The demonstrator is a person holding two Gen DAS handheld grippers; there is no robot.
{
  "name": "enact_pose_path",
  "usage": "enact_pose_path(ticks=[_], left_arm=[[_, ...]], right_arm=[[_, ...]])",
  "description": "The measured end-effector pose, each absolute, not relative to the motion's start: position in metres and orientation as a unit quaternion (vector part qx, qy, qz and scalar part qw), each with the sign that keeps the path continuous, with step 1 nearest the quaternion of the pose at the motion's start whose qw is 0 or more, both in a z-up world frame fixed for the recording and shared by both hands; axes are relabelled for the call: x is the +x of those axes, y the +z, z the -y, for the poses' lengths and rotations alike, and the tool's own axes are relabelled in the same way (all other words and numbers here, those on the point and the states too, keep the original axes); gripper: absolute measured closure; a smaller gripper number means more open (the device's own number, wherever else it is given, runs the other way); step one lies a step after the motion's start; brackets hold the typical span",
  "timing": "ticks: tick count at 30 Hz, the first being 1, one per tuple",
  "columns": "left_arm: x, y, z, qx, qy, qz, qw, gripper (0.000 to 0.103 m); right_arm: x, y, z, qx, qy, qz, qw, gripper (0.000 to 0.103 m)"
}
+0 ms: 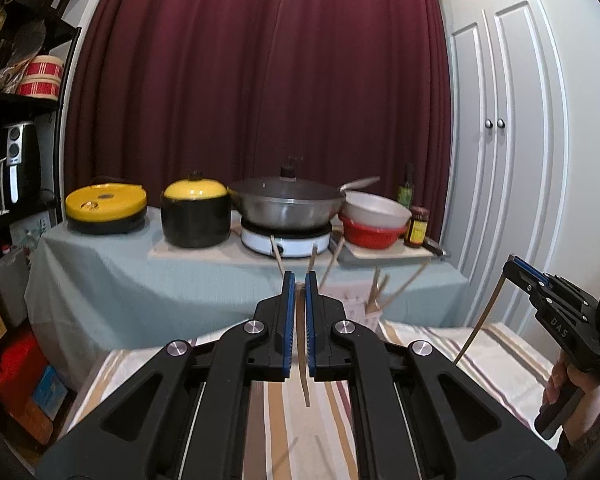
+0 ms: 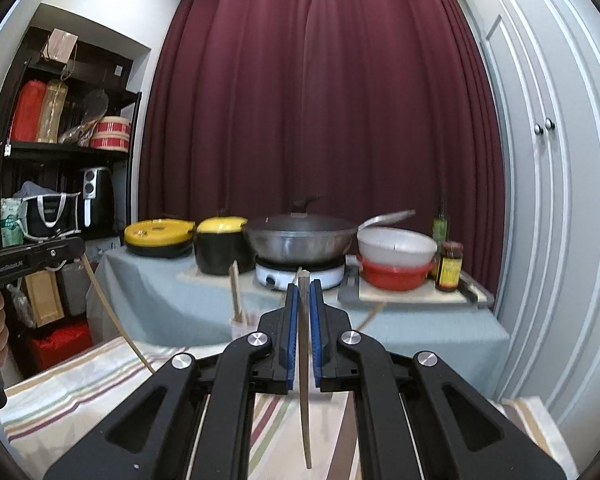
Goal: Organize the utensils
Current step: 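Lift both held chopsticks and carry them to the white holder, then insert the chopsticks into the white holder and open both grippers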
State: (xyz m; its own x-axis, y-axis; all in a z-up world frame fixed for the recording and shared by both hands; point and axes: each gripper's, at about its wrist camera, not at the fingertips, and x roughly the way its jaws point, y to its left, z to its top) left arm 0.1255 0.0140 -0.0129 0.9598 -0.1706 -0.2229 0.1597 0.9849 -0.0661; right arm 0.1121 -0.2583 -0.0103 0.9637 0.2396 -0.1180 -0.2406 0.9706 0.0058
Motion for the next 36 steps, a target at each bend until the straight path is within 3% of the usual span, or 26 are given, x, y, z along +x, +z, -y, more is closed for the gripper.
enact_pose_path(ticks=[19,36], left_arm=[[0.248,0.062,0.017,-0.017,-0.103,-0.057,0.993,0.098],[0.321,0.015,0.032,-0.002,-0.092,-0.096,0.991,0.098]], right_arm=[[0.237,0.043,0.257,0.010,0.138,0.014,0.990,0.096],[0.311,-0.018,0.239,0.009,0.138,-0.046,0.989,0.096]])
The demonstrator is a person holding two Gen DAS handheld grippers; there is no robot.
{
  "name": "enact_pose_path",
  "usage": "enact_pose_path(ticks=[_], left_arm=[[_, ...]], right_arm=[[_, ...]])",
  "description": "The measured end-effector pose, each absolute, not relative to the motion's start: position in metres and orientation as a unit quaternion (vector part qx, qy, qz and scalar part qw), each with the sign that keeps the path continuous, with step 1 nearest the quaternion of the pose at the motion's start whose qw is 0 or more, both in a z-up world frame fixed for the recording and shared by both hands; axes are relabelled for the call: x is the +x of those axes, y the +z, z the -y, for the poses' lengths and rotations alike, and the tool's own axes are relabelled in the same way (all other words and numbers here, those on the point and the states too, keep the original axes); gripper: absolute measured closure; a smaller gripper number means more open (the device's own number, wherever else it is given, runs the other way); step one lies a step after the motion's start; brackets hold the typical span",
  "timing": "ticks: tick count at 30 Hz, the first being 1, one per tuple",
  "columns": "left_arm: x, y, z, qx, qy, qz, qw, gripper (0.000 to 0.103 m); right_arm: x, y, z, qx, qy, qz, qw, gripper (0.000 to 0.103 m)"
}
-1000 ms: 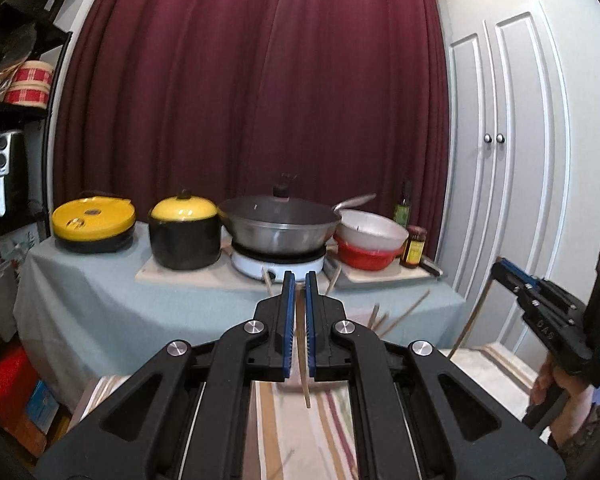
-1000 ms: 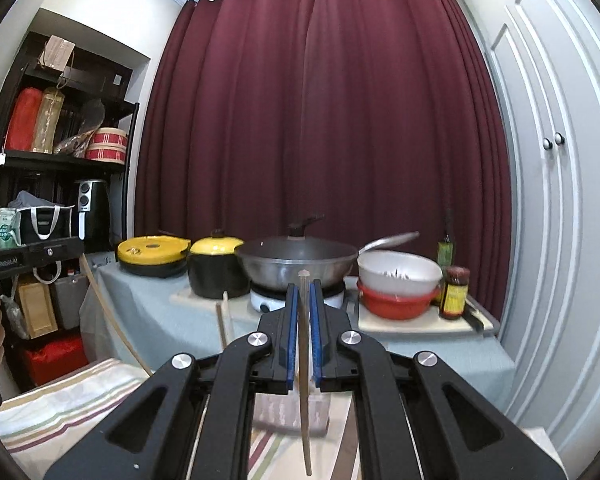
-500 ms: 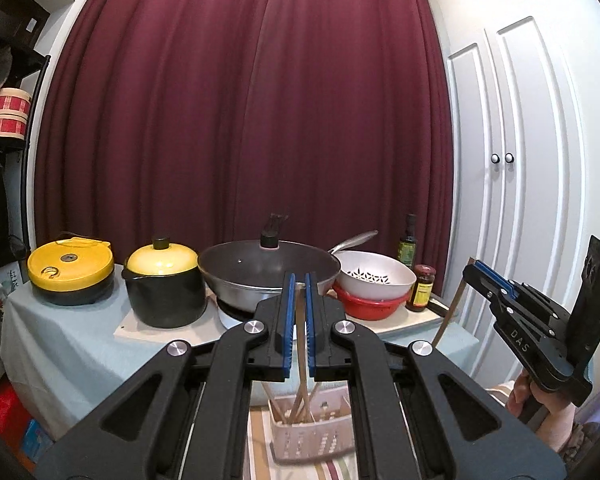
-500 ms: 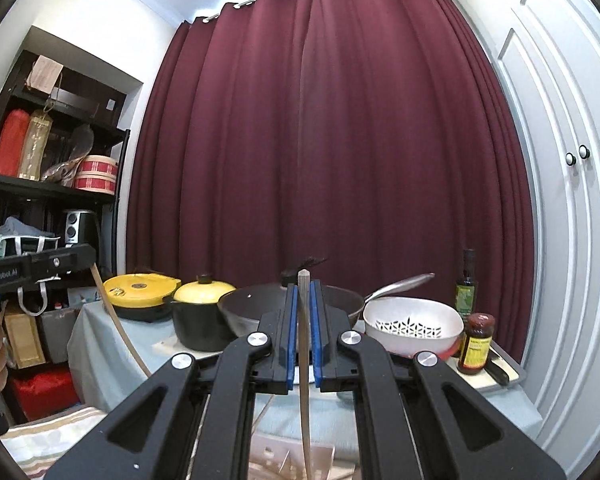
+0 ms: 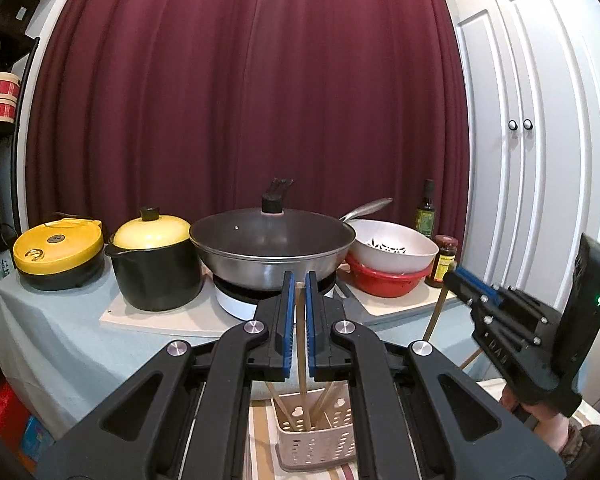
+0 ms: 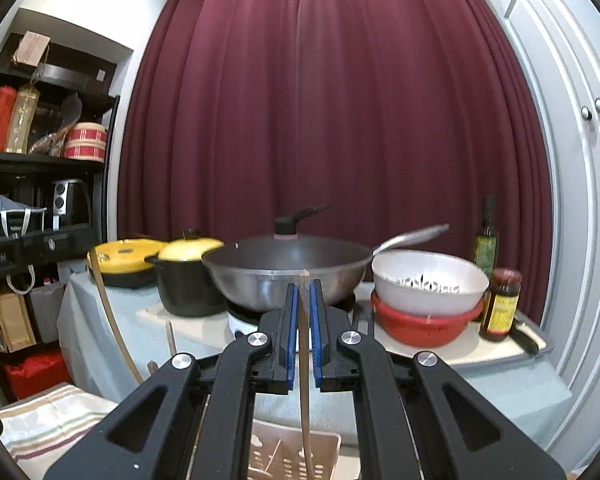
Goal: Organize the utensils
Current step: 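Insert the chopsticks into the white holder and open both grippers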
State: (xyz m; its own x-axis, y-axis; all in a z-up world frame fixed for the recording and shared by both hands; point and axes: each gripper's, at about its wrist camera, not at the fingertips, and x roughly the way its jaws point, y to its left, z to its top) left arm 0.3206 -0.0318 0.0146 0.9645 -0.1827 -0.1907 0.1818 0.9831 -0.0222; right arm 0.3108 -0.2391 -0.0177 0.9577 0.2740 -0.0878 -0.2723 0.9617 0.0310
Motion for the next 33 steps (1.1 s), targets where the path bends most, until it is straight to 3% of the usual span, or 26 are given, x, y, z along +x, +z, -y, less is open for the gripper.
enact_pose_path(ticks=[13,14,15,17,23,33], left_arm=[[0.340,-0.005,0.037,0.015,-0.091,-0.120,0.988,0.097],[0.341,-0.007,0.037,0.014,-0.090,-0.121,0.988,0.095],[0.341,-0.009,0.036,0.013,-0.089,-0.122,0.988,0.089],[0.339,-0.011,0.034,0.008,-0.090,-0.124,0.988,0.069],[0.319,-0.015,0.027,0.005,-0.088,-0.127,0.988,0.056],[0.242,-0.049,0.017,0.004,-0.080,-0.163,0.983,0.050]], right_arm=[[0.323,-0.045,0.229,-0.008,0.144,-0.089,0.986,0.096],[0.322,-0.046,0.228,-0.010,0.141,-0.089,0.986,0.088],[0.320,-0.046,0.228,-0.012,0.137,-0.088,0.986,0.073],[0.313,-0.044,0.229,-0.011,0.131,-0.080,0.988,0.056],[0.282,-0.038,0.239,-0.006,0.108,-0.076,0.991,0.046],[0.193,-0.055,0.254,0.002,0.087,-0.103,0.991,0.040]])
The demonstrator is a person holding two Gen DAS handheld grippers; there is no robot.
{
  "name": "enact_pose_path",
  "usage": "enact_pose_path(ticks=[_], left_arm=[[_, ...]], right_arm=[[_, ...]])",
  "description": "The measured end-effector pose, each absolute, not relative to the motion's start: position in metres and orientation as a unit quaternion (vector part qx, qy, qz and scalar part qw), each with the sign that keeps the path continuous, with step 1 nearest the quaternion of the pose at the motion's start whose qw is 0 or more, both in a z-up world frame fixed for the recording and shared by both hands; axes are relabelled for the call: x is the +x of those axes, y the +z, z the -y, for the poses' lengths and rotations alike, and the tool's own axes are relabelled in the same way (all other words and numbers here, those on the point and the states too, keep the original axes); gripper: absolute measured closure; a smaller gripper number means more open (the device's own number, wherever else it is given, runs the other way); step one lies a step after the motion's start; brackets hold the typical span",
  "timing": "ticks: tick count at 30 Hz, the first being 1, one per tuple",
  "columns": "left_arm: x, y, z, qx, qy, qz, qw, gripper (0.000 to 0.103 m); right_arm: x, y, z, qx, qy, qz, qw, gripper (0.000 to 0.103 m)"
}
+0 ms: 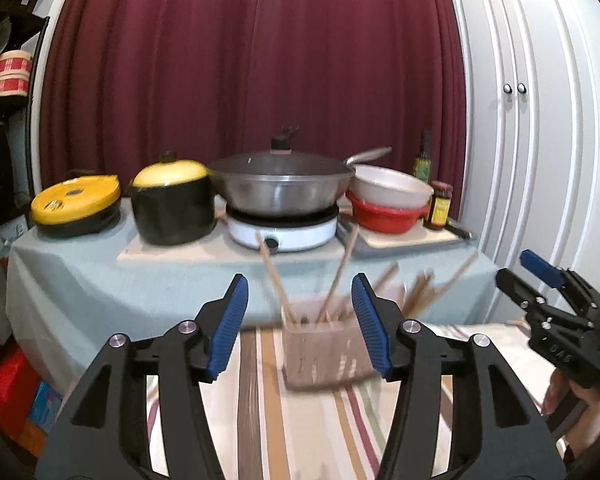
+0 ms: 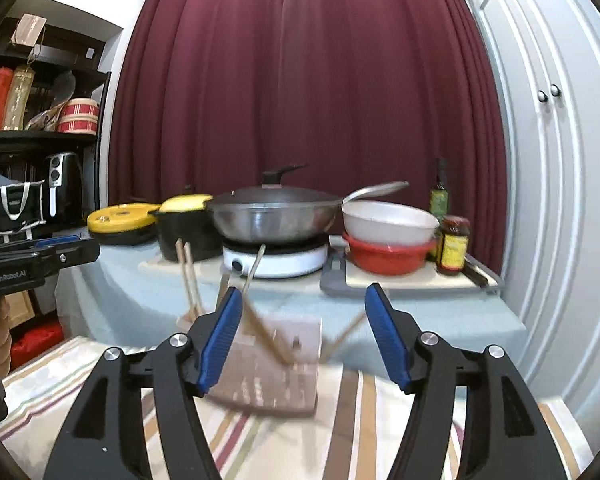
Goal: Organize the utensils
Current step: 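Insert the chopsticks into the white holder and open both grippers, then move both open grippers back toward the remaining chopsticks on the cloth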
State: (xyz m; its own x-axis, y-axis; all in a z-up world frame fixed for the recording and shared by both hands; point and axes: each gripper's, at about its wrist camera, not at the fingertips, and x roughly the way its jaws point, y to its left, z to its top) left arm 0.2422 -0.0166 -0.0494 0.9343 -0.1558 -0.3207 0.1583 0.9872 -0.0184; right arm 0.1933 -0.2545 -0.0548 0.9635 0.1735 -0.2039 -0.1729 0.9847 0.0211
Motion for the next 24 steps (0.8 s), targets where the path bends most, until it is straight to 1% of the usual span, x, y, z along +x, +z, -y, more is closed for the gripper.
enact_pose_path(ticks=[6,13,24], left_arm=[[0.192,-0.079,0.015,-0.006,-0.081,-0.194,0.978,0.049],[0.136,-0.123,0.023,0.007,-0.073,-0.228,0.971,0.049],[0.080,-0.184,0.030,0.008,-0.063,-0.290,0.955,0.049]], right_arm=[[0.137,-0.083,0.253,-0.002,0.083,-0.136,0.987,0.040],[0.081,-0.123,0.254,0.005,0.087,-0.183,0.979,0.040],[0.011,-0.180,0.256,0.012,0.092,-0.233,0.968,0.040]])
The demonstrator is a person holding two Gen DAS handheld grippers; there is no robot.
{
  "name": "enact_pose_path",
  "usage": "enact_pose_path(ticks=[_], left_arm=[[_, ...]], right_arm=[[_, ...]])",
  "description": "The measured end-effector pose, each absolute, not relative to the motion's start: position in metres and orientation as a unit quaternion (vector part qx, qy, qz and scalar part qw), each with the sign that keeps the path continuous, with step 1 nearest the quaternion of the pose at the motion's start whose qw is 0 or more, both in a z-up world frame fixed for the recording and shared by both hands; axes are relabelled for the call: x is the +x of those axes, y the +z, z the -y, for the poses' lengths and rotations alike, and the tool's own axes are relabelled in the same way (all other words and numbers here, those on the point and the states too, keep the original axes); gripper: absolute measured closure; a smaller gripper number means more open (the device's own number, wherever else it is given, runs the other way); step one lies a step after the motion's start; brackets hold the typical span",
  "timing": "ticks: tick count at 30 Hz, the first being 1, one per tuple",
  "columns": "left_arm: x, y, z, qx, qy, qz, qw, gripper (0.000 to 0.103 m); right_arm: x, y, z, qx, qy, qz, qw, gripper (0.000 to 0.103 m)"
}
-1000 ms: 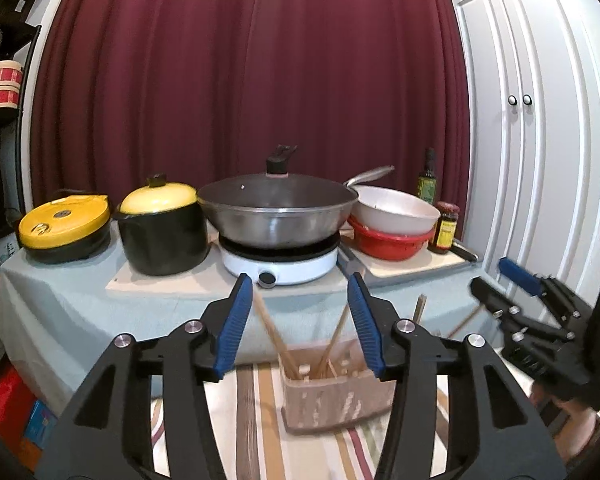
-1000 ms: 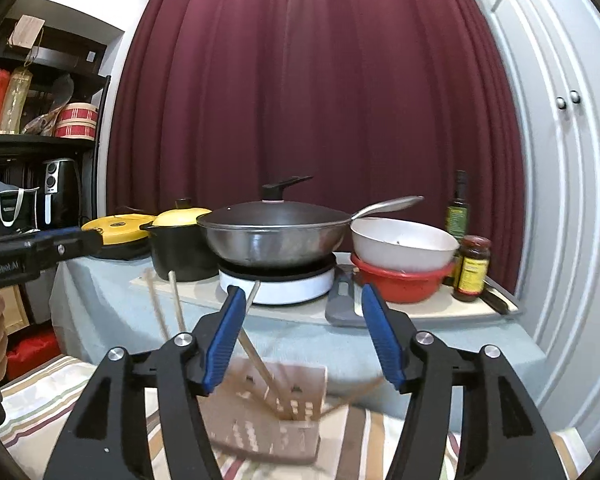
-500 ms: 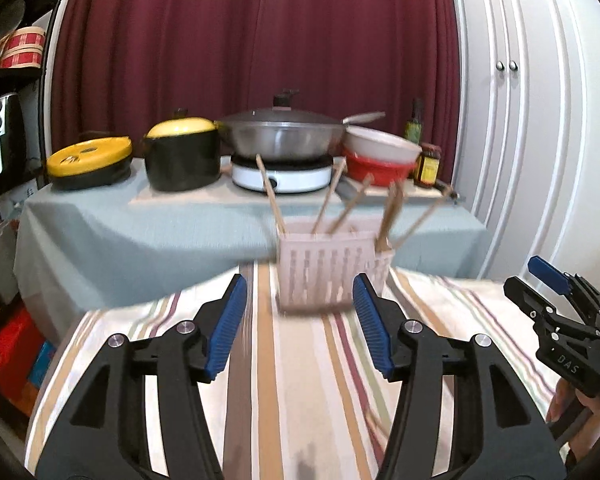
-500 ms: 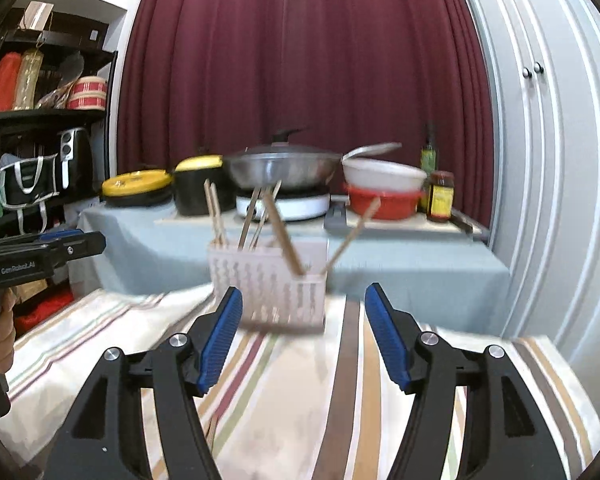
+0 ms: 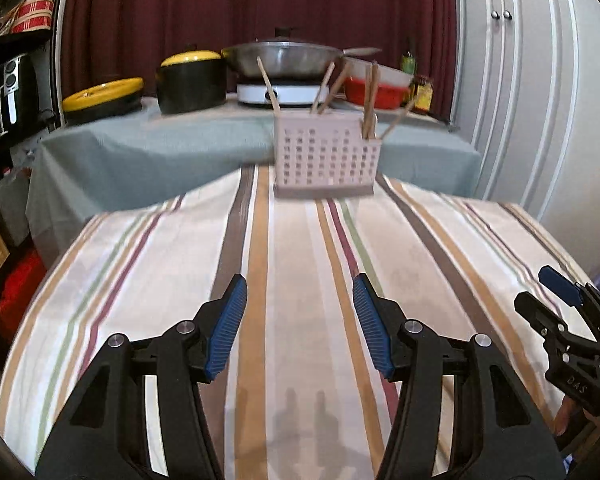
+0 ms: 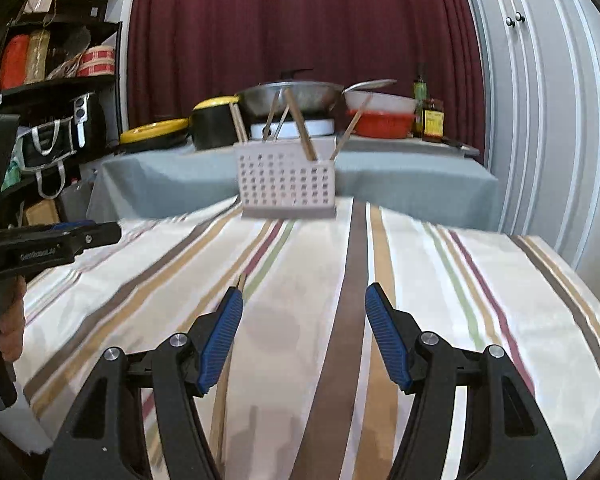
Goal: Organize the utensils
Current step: 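Move both open grippers back toward the remaining chopsticks on the cloth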
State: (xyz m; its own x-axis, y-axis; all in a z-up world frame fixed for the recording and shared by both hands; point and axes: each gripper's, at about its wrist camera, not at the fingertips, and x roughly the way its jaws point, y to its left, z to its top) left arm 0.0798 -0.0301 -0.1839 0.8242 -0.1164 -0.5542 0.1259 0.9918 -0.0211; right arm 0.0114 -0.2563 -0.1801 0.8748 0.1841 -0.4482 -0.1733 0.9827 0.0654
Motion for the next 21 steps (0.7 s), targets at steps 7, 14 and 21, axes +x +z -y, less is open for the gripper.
enact_pose_path(ticks=[7,14,21], left_arm=[[0.053,-0.211,0.037,0.008,-0.072,-0.318,0.945,0.049],[0.039,-0.222,0.044,0.010,-0.082,-0.326,0.942,0.049],[0.034,-0.228,0.051,0.014,-0.090,-0.331,0.939,0.049]], right_arm=[[-0.016,-0.211,0.243,0.004,0.124,-0.269,0.955,0.049],[-0.028,-0.233,0.223,-0.020,0.162,-0.294,0.942,0.066],[-0.026,-0.243,0.223,-0.007,0.171,-0.313,0.934,0.089]])
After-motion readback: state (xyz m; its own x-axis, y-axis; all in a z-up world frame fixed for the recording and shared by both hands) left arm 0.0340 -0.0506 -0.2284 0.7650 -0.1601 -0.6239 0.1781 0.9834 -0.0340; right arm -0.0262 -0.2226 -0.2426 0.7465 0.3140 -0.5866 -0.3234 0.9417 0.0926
